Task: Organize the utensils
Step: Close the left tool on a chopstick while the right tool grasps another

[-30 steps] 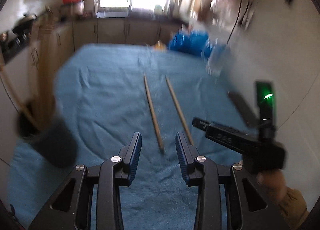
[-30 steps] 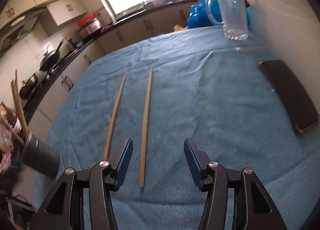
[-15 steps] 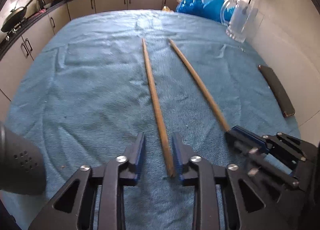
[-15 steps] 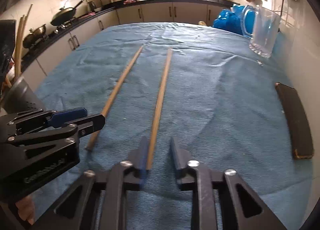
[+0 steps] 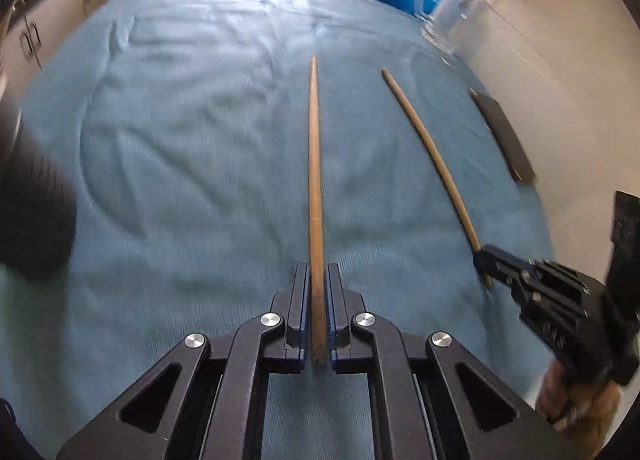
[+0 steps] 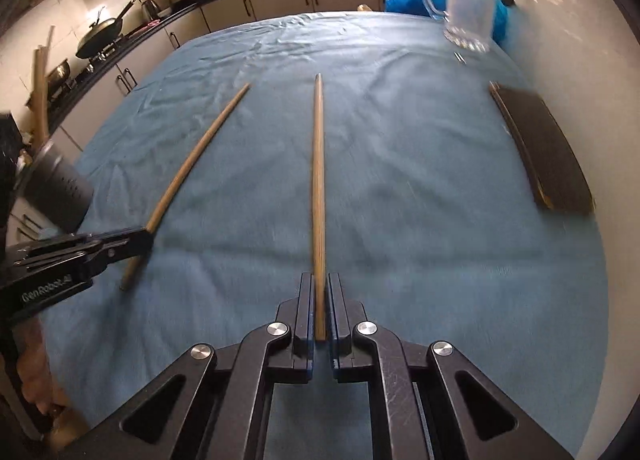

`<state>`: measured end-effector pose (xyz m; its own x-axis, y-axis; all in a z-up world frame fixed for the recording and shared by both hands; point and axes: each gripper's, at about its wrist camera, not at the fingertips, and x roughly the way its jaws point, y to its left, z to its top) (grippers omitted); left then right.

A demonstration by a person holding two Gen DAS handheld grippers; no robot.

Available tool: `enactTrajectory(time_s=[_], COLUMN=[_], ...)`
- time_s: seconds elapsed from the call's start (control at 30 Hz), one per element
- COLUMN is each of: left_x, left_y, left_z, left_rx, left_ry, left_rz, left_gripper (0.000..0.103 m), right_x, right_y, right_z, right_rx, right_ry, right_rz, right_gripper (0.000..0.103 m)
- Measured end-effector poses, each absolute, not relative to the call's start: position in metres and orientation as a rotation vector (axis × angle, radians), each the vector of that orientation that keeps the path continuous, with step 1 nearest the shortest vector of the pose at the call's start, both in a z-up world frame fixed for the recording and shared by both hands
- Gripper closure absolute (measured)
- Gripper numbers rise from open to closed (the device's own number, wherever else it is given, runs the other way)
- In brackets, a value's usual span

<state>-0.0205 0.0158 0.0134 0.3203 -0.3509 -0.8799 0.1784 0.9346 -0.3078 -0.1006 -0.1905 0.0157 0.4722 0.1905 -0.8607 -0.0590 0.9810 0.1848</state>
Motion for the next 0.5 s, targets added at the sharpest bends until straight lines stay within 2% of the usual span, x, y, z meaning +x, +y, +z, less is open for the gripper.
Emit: enactTrajectory(time_s=[0.17,0.2,0.23,0.27,0.3,0.37,0.5], left_x=[-0.051,-0.055,-0.057,-0.057,-0.057,-0.053,-0.030], left_y=[0.023,0.026,0.027,0.027,0.028,0.027,0.016], left_z=[0.025,0.029,0.035,0.038,0.042,0.045,0.041], left_rx=[-0.138,-0.138,-0.136,-0.131,-0.121,-0.110,-0.089], left_ry=[1.212,1.205,1.192,1.178,1.158,1.145,1.146], left_rz=[-0.404,-0.413,-0.423,-0.424,-0.417,-0.387,-0.360], left_gripper=[0.096,0.096,0.095,0.093,0.086,0.080,0.080], right_x=[-0.137,-0.139,-0.140,-0.141,-0.140,-0.132,-0.103], right_y=[-0.202,-0.202,-0.203,-0.204,-0.205,-0.205,-0.203], right_z=[0.017,0.017,0.019,0.023,0.026,0.034,0.033], right_rx=[0.139,0.140,0.145,0.147,0.141,0.113,0.113], right_ry=[1.125,1.134,1.141,1.130,1.115,1.085,1.076], right_rz=[0.201,0.209,0.216,0.214,0.205,0.179,0.171], right_gripper=[0.095,0.086,0.073,0.068,0.066,0.066,0.066])
